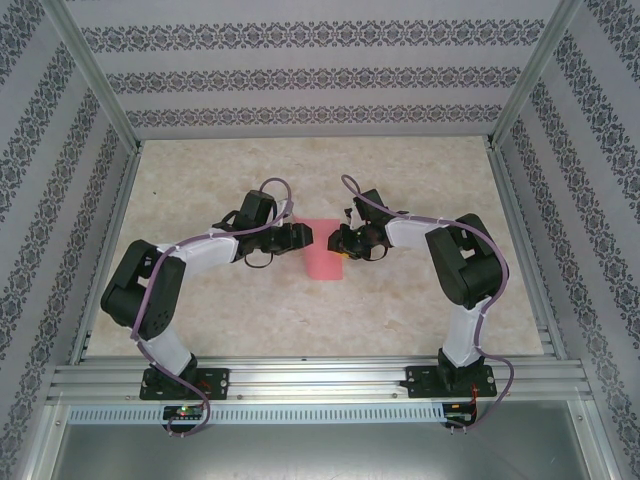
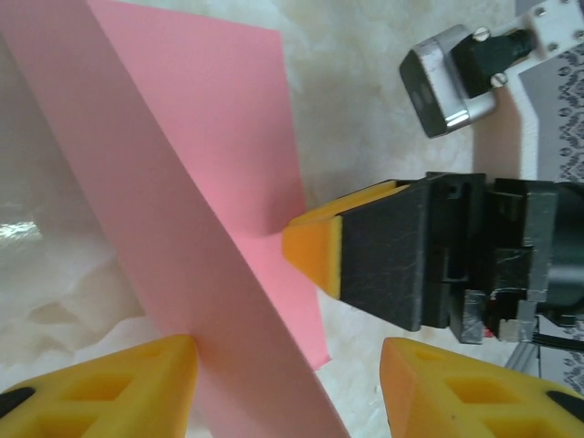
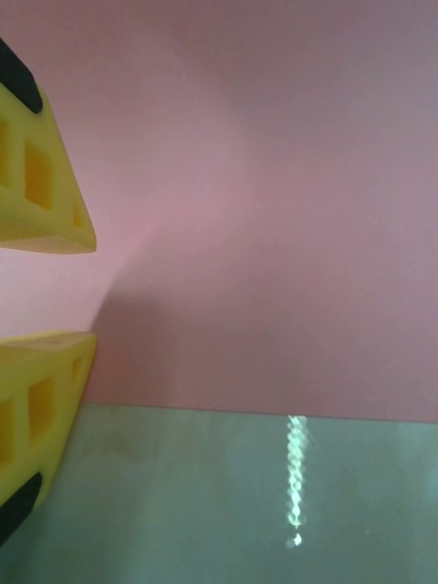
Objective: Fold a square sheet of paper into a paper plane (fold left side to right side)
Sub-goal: First fold in half a square sheet of paper at the center of the table.
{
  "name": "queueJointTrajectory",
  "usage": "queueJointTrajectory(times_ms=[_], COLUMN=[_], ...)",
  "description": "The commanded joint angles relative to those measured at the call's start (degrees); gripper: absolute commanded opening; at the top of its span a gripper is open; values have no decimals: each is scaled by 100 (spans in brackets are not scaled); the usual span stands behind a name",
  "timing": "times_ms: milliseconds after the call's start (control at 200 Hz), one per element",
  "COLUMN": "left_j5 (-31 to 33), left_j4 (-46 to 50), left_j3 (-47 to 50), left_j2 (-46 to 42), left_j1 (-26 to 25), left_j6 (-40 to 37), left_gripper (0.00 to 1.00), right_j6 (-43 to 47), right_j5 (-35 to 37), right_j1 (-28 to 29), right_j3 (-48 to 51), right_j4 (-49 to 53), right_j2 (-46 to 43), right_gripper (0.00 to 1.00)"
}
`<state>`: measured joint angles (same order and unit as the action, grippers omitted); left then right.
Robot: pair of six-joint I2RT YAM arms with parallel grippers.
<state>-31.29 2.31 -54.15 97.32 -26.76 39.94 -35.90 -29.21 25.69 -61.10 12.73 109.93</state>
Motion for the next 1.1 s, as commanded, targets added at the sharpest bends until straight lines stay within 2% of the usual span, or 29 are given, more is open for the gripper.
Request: queueJointTrajectory(times_ms=[0, 245, 495, 749, 844, 979, 1094], left_j5=[-250, -338, -345, -325, -321, -301, -308], left_j4=[-454, -651, -723, -705, -689, -674, -679], left_j3=[41, -8, -61, -78, -87, -88, -96], left_j2=[167, 405, 525, 534, 534, 534, 534], left_j1=[-88, -248, -339, -369, -378, -376, -373], left_j6=[147, 244, 278, 300, 297, 296, 297], left_gripper=[56, 56, 57, 56, 57, 57, 57], right_j6=[44, -138, -463, -790, -976, -992, -1007], right_j5=[-10, -342, -1243, -1615, -1749, -1702, -1703], right_j1=[-81, -442, -732, -563, -513, -446, -390], right_j3=[177, 475, 585, 256, 202, 64, -4], right_j4=[-56, -531, -1310, -1874, -2194, -2140, -2136], right_j2=[-28, -561, -749, -309, -145, 48, 155], right_gripper=[30, 32, 50, 59, 60, 59, 53])
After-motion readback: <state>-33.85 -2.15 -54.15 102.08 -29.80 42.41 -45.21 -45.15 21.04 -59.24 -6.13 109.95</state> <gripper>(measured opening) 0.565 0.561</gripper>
